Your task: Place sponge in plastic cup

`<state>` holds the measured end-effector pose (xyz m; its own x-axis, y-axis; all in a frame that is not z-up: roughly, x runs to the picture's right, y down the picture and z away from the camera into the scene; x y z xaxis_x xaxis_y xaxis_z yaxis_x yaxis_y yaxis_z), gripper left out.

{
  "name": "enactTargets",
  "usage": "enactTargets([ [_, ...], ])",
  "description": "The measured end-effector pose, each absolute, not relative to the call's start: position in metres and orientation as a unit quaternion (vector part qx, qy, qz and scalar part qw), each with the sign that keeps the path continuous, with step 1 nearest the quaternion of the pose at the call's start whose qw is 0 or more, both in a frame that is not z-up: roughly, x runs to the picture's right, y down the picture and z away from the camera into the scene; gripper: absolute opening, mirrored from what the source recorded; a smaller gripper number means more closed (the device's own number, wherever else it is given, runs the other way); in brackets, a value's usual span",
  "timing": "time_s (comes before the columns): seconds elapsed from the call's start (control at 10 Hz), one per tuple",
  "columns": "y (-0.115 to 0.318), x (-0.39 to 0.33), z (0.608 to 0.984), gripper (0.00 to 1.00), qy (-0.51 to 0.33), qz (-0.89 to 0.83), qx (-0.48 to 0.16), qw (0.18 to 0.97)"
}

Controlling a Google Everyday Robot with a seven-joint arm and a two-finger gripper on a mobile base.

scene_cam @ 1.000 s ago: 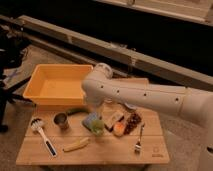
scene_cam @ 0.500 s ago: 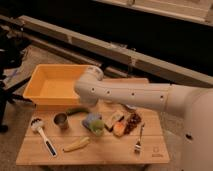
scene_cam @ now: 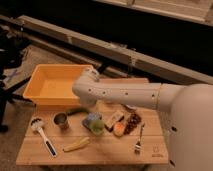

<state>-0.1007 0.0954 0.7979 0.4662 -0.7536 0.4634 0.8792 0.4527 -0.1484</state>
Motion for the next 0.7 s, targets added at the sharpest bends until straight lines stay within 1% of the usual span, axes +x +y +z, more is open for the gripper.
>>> enactTargets([
  [0.4, 0.110, -0.098, 0.826, 0.65, -0.156, -0.518, -0.206, 0.816],
  [0.7, 0.112, -0.083, 0.839, 0.65, -0.142, -0.519, -0.222, 0.813],
])
